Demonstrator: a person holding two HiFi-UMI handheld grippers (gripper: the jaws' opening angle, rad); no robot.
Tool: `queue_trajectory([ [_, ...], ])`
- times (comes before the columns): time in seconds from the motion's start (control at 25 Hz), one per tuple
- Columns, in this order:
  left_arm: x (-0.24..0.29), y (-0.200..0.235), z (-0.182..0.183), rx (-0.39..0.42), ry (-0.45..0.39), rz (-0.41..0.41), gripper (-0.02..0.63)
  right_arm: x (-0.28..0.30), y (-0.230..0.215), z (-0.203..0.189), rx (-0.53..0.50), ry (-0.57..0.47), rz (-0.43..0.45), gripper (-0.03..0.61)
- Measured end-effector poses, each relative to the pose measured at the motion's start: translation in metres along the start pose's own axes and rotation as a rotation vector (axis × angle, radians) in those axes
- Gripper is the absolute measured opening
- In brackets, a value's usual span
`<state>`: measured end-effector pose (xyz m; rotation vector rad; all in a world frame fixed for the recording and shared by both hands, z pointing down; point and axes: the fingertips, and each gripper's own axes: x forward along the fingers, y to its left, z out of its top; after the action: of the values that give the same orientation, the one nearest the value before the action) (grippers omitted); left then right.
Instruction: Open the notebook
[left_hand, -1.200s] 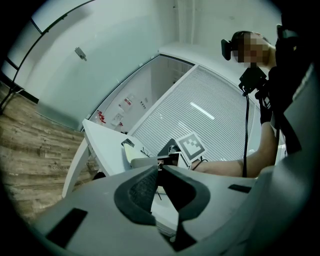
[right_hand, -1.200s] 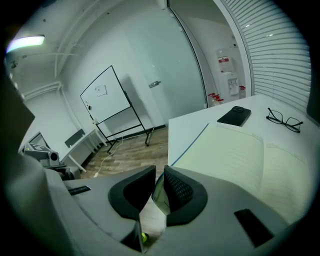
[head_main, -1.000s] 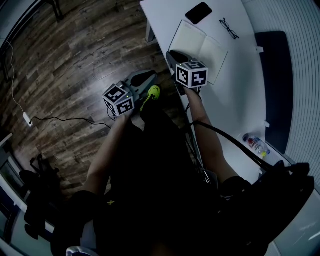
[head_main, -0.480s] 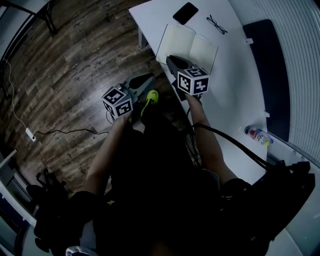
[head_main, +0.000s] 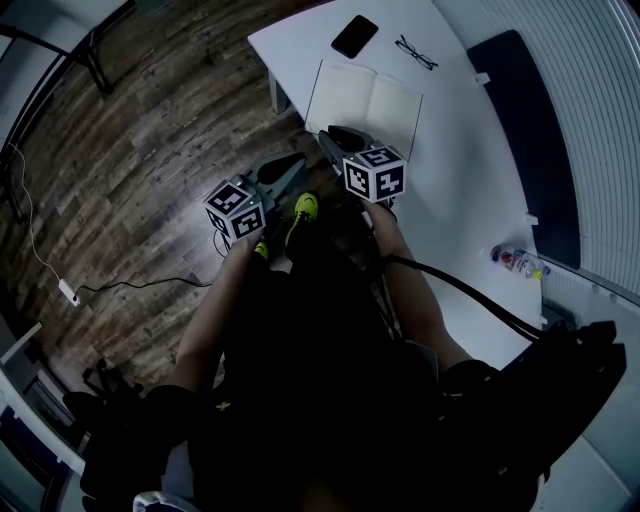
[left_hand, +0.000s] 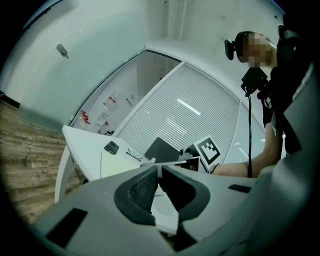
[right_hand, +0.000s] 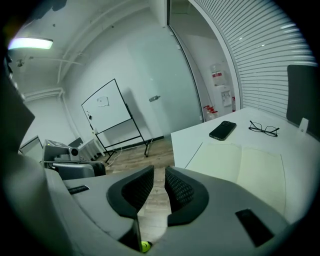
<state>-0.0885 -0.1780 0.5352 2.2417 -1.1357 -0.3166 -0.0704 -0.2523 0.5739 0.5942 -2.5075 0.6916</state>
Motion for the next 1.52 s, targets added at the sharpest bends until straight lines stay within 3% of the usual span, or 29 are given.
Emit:
queue_trajectory([
  [0.16,0.002,-0.008,0.010,0.030,0.001,-0.026,0.036,-0.012,0.001,0.005,0.002,-0.030,-0.032,0.048],
  [0.28,0.002,-0.015,0.016,0.039,0.009,-0.049,0.017,-0.022,0.005,0.009,-0.007,-0.059,-0.057,-0.009],
  [0.8,-0.007,-0.059,0.015,0.078,0.099,-0.139,0.009,-0.074,0.051,0.000,-0.015,-0.137,-0.075,-0.009],
  [1.16,-0.057,-0.098,0.011,0.109,0.107,-0.217,0.009,-0.105,0.110,-0.016,0.002,-0.218,-0.132,-0.009],
  [1.52,-0.122,-0.132,-0.008,0.089,0.117,-0.260,0.009,-0.133,0.177,-0.059,0.026,-0.247,-0.186,-0.010],
])
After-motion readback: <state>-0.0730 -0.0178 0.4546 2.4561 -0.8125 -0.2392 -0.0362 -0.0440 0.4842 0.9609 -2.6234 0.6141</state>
